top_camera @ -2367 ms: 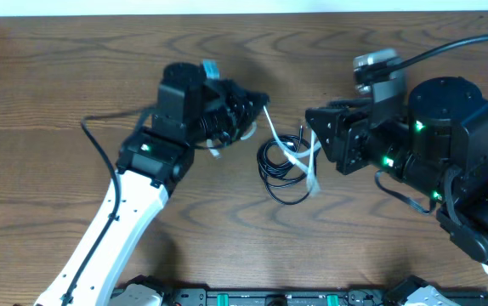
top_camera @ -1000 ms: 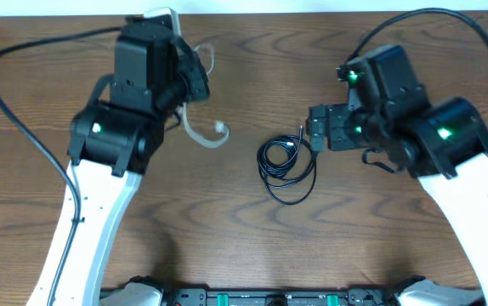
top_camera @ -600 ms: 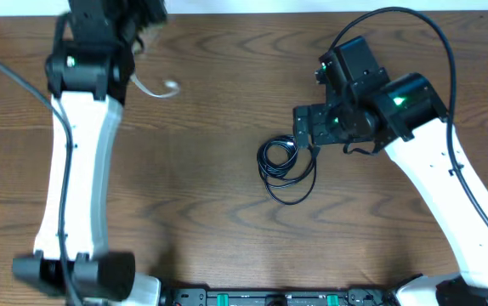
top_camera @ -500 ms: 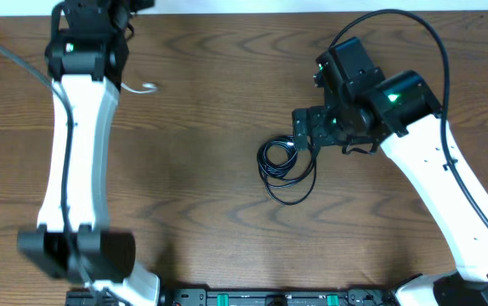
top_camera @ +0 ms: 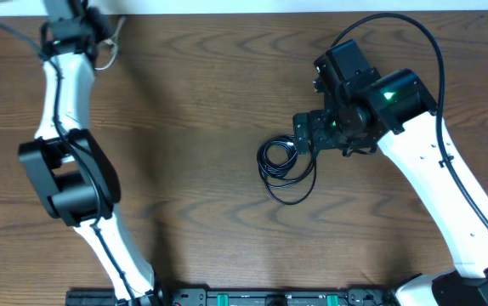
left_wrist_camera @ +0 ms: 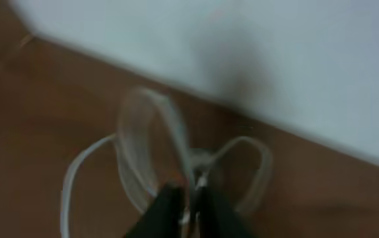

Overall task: Untangle cables
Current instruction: 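Pull the white cable away to the upper left with the left gripper, then lower the white cable at the table's upper left corner and release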

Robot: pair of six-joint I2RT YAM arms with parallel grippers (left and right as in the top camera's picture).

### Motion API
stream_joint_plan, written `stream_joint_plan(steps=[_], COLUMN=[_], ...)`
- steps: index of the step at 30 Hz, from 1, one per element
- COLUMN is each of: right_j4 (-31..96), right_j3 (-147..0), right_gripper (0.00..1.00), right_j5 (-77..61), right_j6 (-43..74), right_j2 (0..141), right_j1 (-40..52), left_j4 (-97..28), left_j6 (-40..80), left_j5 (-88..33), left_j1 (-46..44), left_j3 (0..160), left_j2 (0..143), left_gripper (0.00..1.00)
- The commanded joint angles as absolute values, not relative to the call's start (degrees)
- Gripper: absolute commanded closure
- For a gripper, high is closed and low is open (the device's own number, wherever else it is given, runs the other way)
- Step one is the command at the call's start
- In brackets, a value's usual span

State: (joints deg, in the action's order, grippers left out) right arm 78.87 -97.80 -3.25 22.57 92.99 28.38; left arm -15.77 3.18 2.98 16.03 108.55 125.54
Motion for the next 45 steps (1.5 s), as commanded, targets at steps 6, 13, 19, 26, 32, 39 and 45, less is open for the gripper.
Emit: stream_joint_plan(steps=[6,13,19,26,32,39,45], right_j4=[76.7,76.0,75.8,74.8,73.5,71.4,66.8], right_j3=[-97.3,-97.3,-97.3,-96.8,-95.6,-91.1,-85.7], right_gripper=[0.01,0.01,0.01,0.01,0.01,0.01,0.01], right_j5=[-3.6,-3.6,-3.4,-3.4,-3.4,-3.4,-3.6], right_j6=[22.7,22.7,22.7,22.7,22.7,22.7,22.7], right_j2=[93.0,93.0,93.0,93.0,93.0,93.0,93.0], right_j1=[31.1,33.8,35.6,36.4,36.5,36.5,36.5], left_j4=[-23.9,-30.9,-32.8,-32.7,-31.1,-29.3,-26.8], left_j6=[2.4,2.4,3.9,1.8,-0.2,0.5,2.4], left_j5=[8.2,1.9,-23.6,-27.4,-13.1,-5.5,-5.5], left_j1=[26.8,29.2,28.3,23.5,18.7,16.5,16.5], left_j3=[109.0,109.0,109.0,107.6,106.9,106.9,106.9], left_j2=[127.0,125.4,126.0,126.7,127.9,131.6,135.7], left_gripper=[0.02,0.02,0.02,0.02,0.02,0.02,0.02])
